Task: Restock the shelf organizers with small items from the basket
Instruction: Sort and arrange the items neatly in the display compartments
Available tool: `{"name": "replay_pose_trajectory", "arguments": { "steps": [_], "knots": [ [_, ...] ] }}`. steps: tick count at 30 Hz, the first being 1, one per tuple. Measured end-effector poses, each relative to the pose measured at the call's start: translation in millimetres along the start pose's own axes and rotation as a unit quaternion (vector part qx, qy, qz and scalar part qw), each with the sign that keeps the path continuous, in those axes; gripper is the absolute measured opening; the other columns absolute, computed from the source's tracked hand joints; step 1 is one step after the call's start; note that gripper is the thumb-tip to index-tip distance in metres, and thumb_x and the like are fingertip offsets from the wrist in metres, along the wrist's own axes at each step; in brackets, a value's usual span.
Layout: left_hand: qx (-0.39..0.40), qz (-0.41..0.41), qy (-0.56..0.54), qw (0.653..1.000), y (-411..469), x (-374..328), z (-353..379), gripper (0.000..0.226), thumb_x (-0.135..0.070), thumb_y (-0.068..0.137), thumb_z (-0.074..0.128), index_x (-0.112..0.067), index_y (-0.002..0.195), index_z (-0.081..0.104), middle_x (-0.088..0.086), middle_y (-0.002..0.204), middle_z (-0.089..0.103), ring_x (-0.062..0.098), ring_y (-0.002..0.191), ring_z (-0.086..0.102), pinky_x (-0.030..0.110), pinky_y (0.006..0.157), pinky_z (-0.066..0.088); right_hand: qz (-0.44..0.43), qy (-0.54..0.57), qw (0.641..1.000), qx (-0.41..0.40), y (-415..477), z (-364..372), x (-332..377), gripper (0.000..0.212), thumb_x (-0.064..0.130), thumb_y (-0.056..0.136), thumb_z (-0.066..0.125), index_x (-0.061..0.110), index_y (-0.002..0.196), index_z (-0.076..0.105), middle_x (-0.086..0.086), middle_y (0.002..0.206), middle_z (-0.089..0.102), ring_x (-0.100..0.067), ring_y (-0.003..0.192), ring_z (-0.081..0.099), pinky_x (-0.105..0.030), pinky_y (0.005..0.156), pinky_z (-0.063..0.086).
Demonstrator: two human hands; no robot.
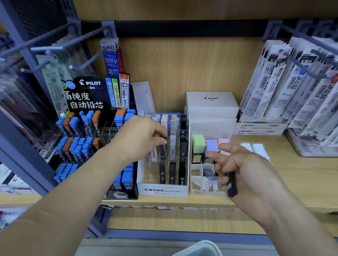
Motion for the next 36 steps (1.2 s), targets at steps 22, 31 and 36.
{"name": "replay_pose_trajectory", "arguments": {
  "steps": [22, 31, 36],
  "knots": [
    [-0.050, 0.032, 0.083, 0.995, 8.4, -1.9, 10.1, 0.025, -0.042, 0.083, 0.068, -0.017, 0.076, 0.068, -0.005, 0.069, 0.059, 0.013, 0.070, 0.056, 0.028, 0.067, 0.047, -0.005, 0.096, 0.993, 0.067, -10.1, -1.1, 5.1, 0.057, -0.021, 0.083, 0.023, 0.007, 0.116, 0.061, -0.024, 0.113, 0.067, -0.028, 0.099, 0.071, -0.037, 0.088, 0.054],
    [0.219, -0.053, -0.362, 0.904, -55.1, -96.9, 23.4, 0.031, -0.030, 0.084, 0.070, -0.006, 0.089, 0.051, 0.013, 0.068, 0.069, 0.017, 0.053, 0.061, 0.022, 0.050, 0.050, -0.056, 0.192, 0.977, 0.077, -12.5, 8.1, 11.5, 0.050, -0.015, 0.091, 0.037, 0.020, 0.120, 0.059, -0.005, 0.120, 0.069, -0.016, 0.119, 0.059, -0.038, 0.088, 0.051],
    [0.165, -0.095, -0.418, 0.888, -53.5, -88.1, 22.8, 0.015, -0.007, 0.080, 0.075, -0.007, 0.087, 0.062, 0.011, 0.065, 0.069, 0.015, 0.055, 0.062, 0.020, 0.054, 0.052, -0.085, 0.120, 0.986, 0.077, -11.3, 9.1, 9.2, 0.044, -0.011, 0.096, 0.040, 0.015, 0.125, 0.059, -0.008, 0.125, 0.064, -0.018, 0.118, 0.060, -0.035, 0.091, 0.052]
  ]
}}
Point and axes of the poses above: each hand's wrist, its own y-axis towards the middle knuckle, its own z-axis out of the palm, x = y × z, the point moved 4 cm from there along y, towards the middle knuckle
